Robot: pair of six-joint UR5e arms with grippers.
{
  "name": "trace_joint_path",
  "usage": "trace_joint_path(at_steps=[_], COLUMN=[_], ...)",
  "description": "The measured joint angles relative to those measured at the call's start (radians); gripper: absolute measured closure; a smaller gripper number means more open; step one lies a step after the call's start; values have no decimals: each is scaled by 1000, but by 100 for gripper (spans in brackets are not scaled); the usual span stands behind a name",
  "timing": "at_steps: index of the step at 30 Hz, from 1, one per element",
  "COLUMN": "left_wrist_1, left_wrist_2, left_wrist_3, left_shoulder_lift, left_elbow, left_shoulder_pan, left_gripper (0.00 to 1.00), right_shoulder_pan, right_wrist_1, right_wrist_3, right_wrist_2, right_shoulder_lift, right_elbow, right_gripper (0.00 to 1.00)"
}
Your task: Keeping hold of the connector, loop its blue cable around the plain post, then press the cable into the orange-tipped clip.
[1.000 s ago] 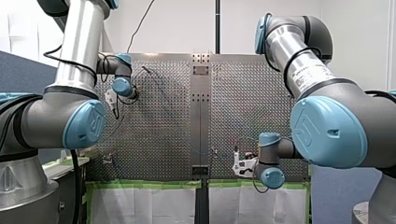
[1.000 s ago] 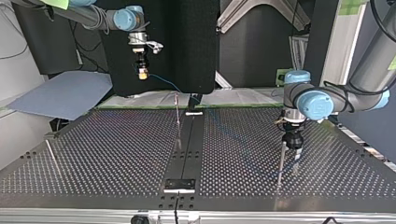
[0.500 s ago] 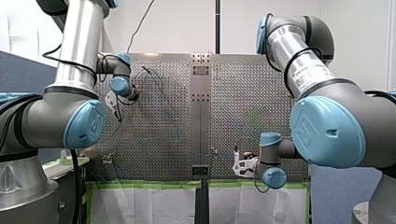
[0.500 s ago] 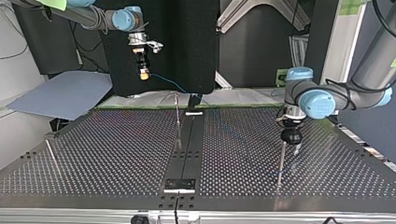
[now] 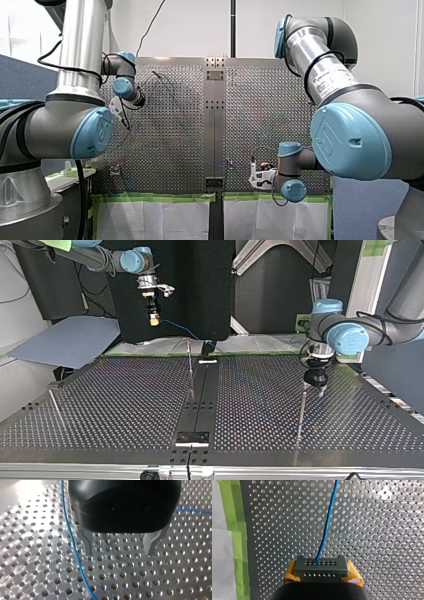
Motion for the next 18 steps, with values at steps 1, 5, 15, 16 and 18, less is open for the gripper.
trace_joint_path(at_steps=[1,5,15,16,18], left_wrist_1=[3,8,-72,-80,-98], left_wrist_2=[7,29,-21,-24,-29], left_wrist_3=[0,2,82,90,108], left_shoulder_lift=[9,50,146,154,172], left_elbow=[-8,-49,-92,-90,-79], left_shoulder_pan=[1,7,23,24,24], left_gripper=[0,0,0,0,0], right_shoulder_pan=[0,0,0,0,0], right_wrist_1=[0,-1,0,0,0], right_wrist_3=[0,5,31,34,40], right_wrist_2=[0,0,0,0,0], right_shoulder_lift=[0,0,0,0,0], right_elbow=[0,0,-1,-1,-1], right_gripper=[100,100,100,100,100])
